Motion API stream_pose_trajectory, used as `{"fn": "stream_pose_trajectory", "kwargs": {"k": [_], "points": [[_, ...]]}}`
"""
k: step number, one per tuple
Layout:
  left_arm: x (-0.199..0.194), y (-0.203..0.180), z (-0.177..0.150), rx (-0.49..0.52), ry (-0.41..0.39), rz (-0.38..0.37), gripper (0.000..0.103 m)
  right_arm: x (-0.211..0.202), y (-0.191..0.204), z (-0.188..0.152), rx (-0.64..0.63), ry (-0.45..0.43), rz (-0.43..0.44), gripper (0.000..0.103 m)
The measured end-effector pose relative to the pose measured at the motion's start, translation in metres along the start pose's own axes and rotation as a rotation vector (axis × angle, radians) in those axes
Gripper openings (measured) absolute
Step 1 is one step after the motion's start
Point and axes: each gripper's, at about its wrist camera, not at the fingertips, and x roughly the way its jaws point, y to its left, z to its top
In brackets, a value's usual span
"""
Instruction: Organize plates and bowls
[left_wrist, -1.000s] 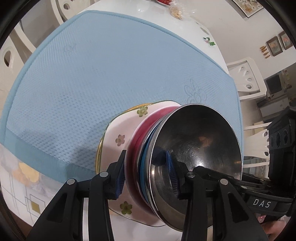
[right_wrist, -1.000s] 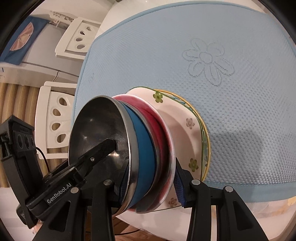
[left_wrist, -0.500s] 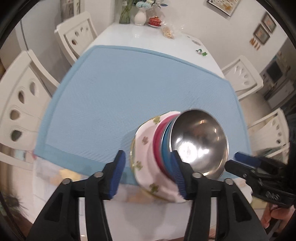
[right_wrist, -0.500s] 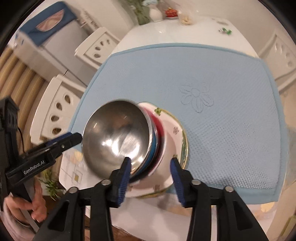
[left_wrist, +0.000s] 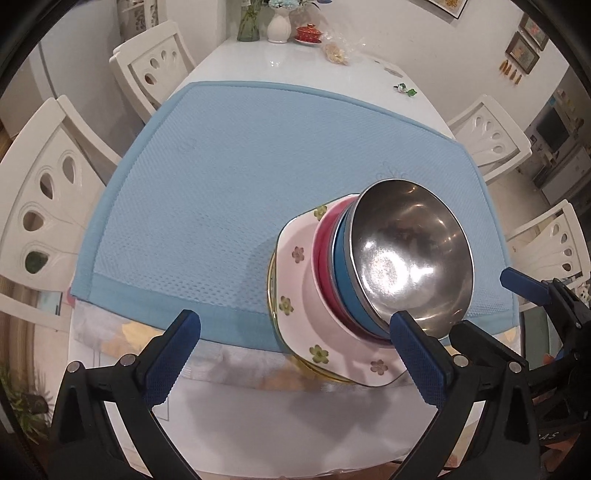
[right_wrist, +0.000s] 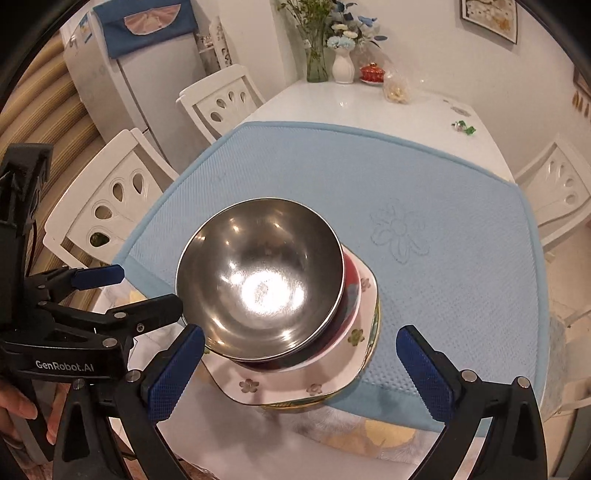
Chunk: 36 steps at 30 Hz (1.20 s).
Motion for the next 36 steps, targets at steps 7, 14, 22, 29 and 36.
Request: {"fn": "stream_pose_trajectory", "kwargs": {"k": [7, 14, 22, 29, 36], "points": [[-0.002, 0.000, 0.000, -0.002, -0.012, 0.009, 0.102, -0.002, 0.004, -0.002, -0.004, -0.009, -0.003, 0.103], [-0.002, 0.003, -0.001, -0.006, -0.012, 0.011, 0.102, -0.002, 0.006, -0.001, -0.001, -0.011, -0.004, 0.103], [-0.003, 0.006, -0.001, 0.000, -0.017, 0.016, 0.102, -0.001, 0.009, -0.001, 0.006, -0.008, 0.001, 0.103], [-0.005, 0.011, 0.000, -0.001, -0.020, 0.015, 0.102, 0.000, 0.010, -0.001, 0.006, -0.004, -0.002, 0.103], [-0.005, 0.012, 0.000, 0.000, -0.019, 0.014, 0.102, 0.000, 0.009, -0.002, 0.013, 0.000, -0.005, 0.103]]}}
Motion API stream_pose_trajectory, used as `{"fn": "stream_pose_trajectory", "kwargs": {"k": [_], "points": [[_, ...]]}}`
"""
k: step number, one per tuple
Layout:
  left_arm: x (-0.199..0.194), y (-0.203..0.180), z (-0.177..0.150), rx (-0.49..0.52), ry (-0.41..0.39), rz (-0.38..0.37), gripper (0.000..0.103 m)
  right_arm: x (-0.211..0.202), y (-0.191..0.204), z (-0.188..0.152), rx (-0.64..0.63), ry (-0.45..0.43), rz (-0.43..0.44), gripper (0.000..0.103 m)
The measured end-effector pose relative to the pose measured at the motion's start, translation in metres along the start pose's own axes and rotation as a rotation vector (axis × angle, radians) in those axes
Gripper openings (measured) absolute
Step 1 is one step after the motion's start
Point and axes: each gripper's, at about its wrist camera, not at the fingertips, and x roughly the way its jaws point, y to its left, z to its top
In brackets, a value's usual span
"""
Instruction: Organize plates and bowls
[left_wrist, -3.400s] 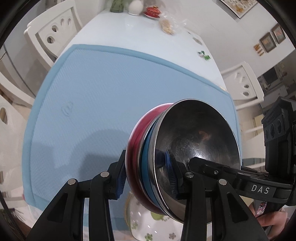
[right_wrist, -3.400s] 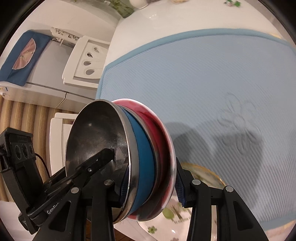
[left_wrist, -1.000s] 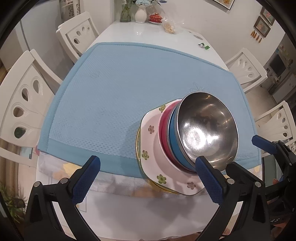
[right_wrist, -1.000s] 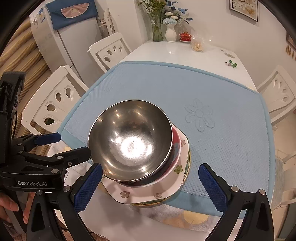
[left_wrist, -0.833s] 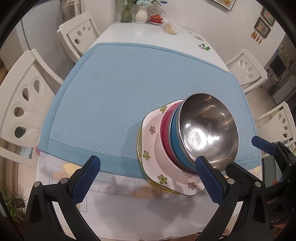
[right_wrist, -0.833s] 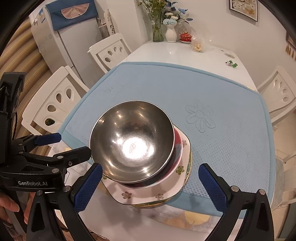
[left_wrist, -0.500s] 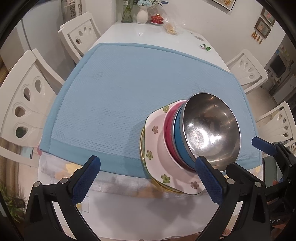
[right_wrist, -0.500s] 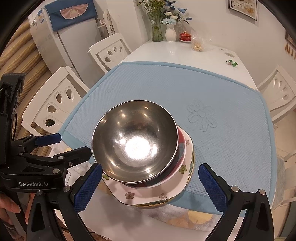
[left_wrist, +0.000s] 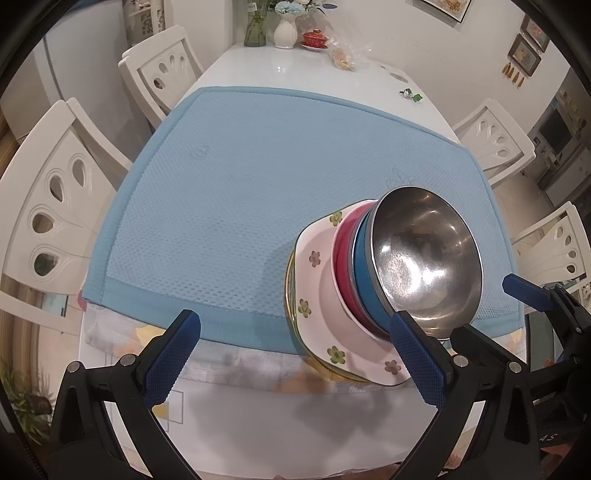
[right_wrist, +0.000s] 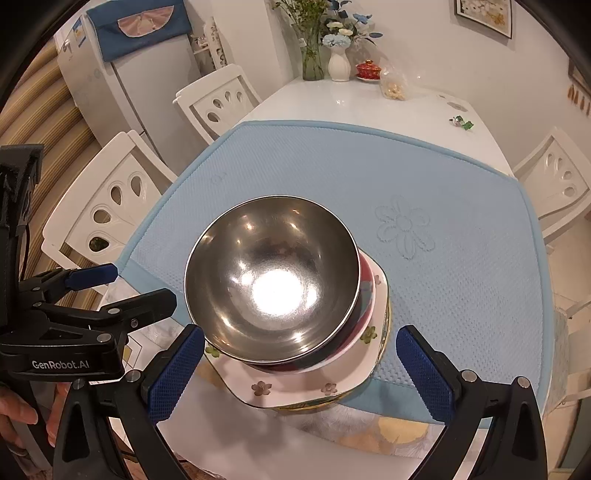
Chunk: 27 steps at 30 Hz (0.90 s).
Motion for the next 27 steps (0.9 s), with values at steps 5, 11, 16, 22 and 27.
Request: {"fn": "stream_pose_trajectory", "kwargs": {"k": [5, 11, 16, 22, 27], "points": [[-0.0003, 0.0007, -0.0006, -0.005, 0.003, -0.004, 0.102, -0.0003, -0.0006, -0.0011, 0.003, 0.002, -0.003, 0.103], [-0.0022, 0.0008, -0.0010, -0.005, -0.003, 0.003, 0.102, 0.0000, -0.0015, -0.0012, 0.001, 0.004, 0.000, 0.103], [-0.0027, 0.0013, -0.0004, -0.006, -0.006, 0.006, 0.102, -0.0004, -0.0014, -0.0014, -0.001, 0.003, 0.003, 0.103], [-0.0032, 0.0010, 0.0002, -0.007, -0.008, 0.011, 0.102, 0.0003, -0.0029, -0.0011, -0.002, 0.004, 0.010, 0.103], [-0.0036, 0.0008, 0.0010, -0.008, -0.010, 0.015, 0.102, 0.0010, -0.0040, -0.0005, -0.007, 0.006, 0.018, 0.103]]}}
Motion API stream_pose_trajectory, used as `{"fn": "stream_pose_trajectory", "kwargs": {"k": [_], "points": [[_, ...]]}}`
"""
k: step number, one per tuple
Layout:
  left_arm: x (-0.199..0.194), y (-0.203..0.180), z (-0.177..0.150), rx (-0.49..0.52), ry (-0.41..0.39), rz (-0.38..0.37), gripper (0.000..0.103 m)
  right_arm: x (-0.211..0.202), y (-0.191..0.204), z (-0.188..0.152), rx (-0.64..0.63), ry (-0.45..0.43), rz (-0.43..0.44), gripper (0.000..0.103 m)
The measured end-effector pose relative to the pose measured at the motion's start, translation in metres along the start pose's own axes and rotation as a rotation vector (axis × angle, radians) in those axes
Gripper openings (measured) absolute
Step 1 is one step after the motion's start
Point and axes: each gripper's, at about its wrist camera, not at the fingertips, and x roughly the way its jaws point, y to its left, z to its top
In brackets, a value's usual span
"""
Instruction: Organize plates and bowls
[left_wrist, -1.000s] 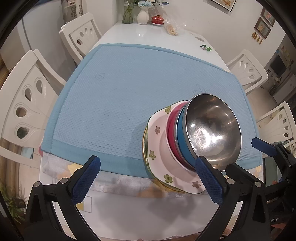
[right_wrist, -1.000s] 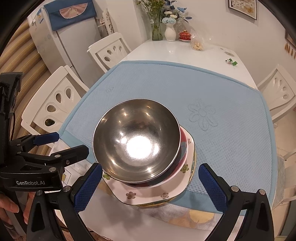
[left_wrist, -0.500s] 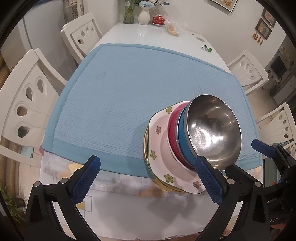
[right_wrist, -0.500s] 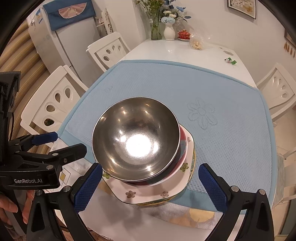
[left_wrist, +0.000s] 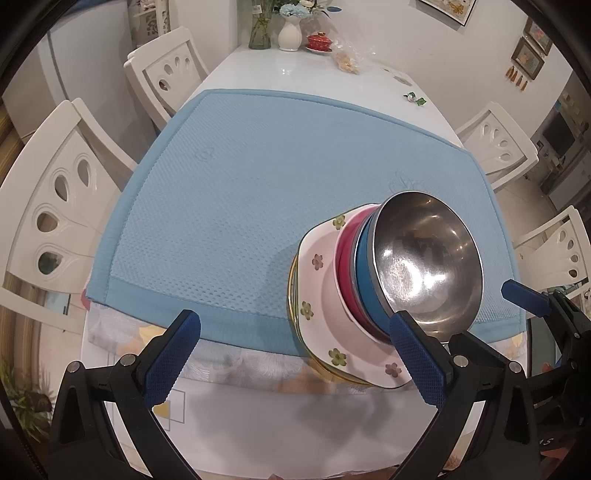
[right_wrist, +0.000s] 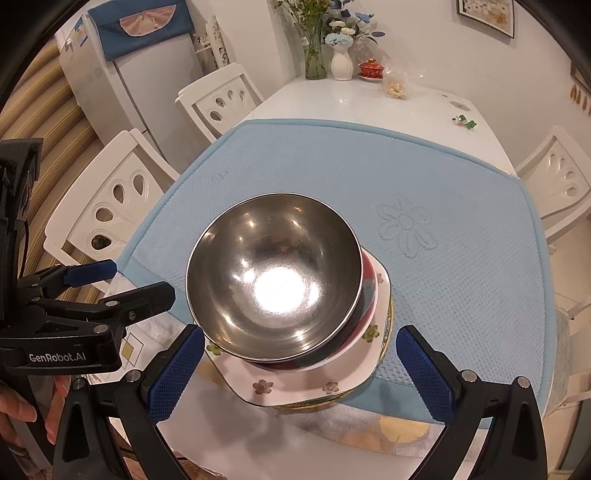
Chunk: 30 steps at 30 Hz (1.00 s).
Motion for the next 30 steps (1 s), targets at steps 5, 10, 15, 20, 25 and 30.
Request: {"fn": "stream_pose_trajectory", "kwargs": {"k": [5, 10, 15, 20, 25, 30], "points": [[-0.0008, 0.0000, 0.0002, -0.003, -0.001, 0.006, 0.102, 0.0003, 0.0019, -0.0004, -0.005, 0.002, 0.016, 0.103], [-0.0018, 0.0009, 0.0002, -0.014, -0.006, 0.013, 0.102, 0.0018, 0.0038, 0.0003, -0.016, 0.007, 0.025, 0.103], [-0.0014, 0.0013, -0.0002, -0.024, -0.005, 0.017, 0.102, 0.0027, 0.0050, -0.0004, -0.021, 0.010, 0.031, 0.103], [-0.0023, 0.0003, -0.0013, -0.032, -0.008, 0.021, 0.102, 0.0025, 0.0066, -0.0011, -0.033, 0.010, 0.034, 0.103], [-0.0033, 0.0009, -0.0022, -0.055, -0.013, 0.029, 0.102, 0.0029, 0.0061, -0.0009, -0.040, 0.011, 0.040, 0.103], [-0.0048, 0.0029, -0.0035, -0.088, -0.021, 0.042, 0.102, 0.0022, 0.0046, -0.0012, -0.052, 0.010, 0.046, 0.103]]}}
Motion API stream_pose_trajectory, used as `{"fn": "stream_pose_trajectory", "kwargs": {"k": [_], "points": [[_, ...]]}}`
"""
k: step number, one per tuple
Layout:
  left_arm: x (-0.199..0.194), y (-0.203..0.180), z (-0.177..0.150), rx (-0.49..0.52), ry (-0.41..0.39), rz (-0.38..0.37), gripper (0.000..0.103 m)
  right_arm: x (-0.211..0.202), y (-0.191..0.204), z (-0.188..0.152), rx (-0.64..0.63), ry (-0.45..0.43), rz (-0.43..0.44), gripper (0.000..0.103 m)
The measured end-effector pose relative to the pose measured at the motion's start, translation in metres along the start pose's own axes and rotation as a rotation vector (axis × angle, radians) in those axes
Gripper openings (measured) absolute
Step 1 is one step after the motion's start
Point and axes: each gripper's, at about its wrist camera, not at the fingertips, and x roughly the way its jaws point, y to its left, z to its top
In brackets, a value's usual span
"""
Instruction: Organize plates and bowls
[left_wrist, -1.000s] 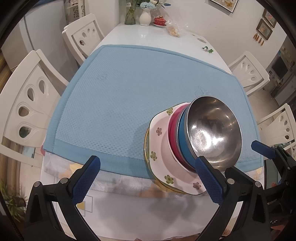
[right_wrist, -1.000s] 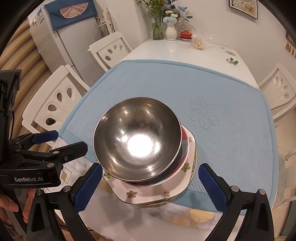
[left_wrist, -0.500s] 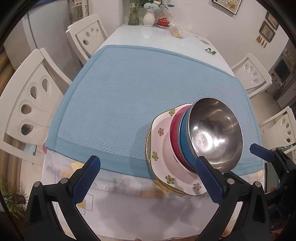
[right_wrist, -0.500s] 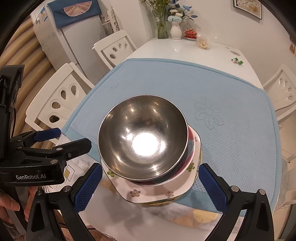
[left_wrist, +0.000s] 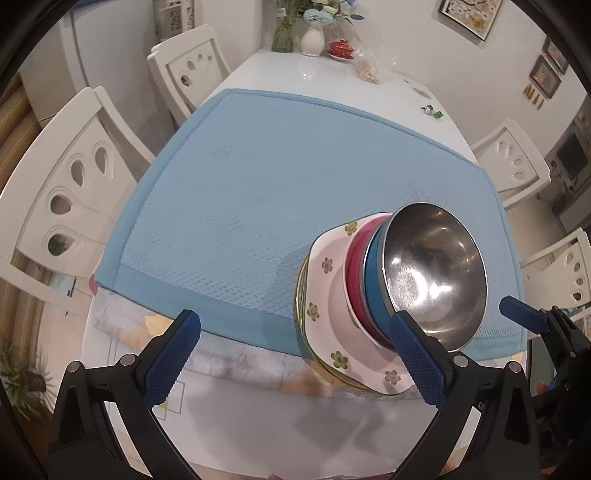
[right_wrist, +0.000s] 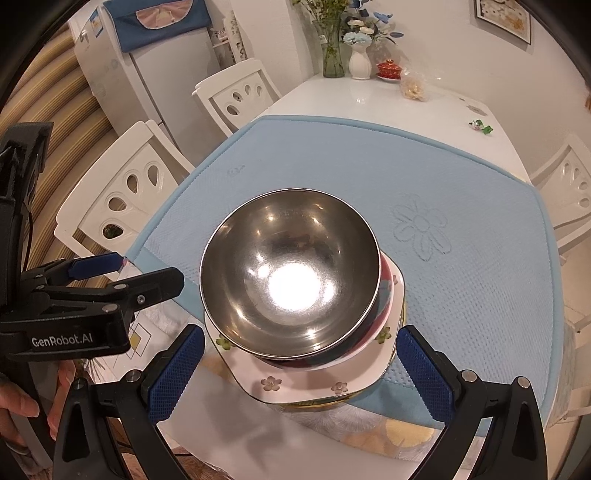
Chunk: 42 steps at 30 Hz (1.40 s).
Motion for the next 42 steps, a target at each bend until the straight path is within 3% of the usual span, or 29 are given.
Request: {"fn": "stream_pose_trajectory", "kwargs": {"k": [20, 42], "points": [[-0.004, -0.003, -0.006, -0.096, -0.015, 0.051, 0.102, 0.002, -0.006, 0.002, -0.070, 0.014, 0.047, 0.103], [0.000, -0.010, 0.001, -0.094, -0.015, 0.063, 0.102, 0.005, -0.013, 0.004, -0.075, 0.014, 0.070, 0.103]]}}
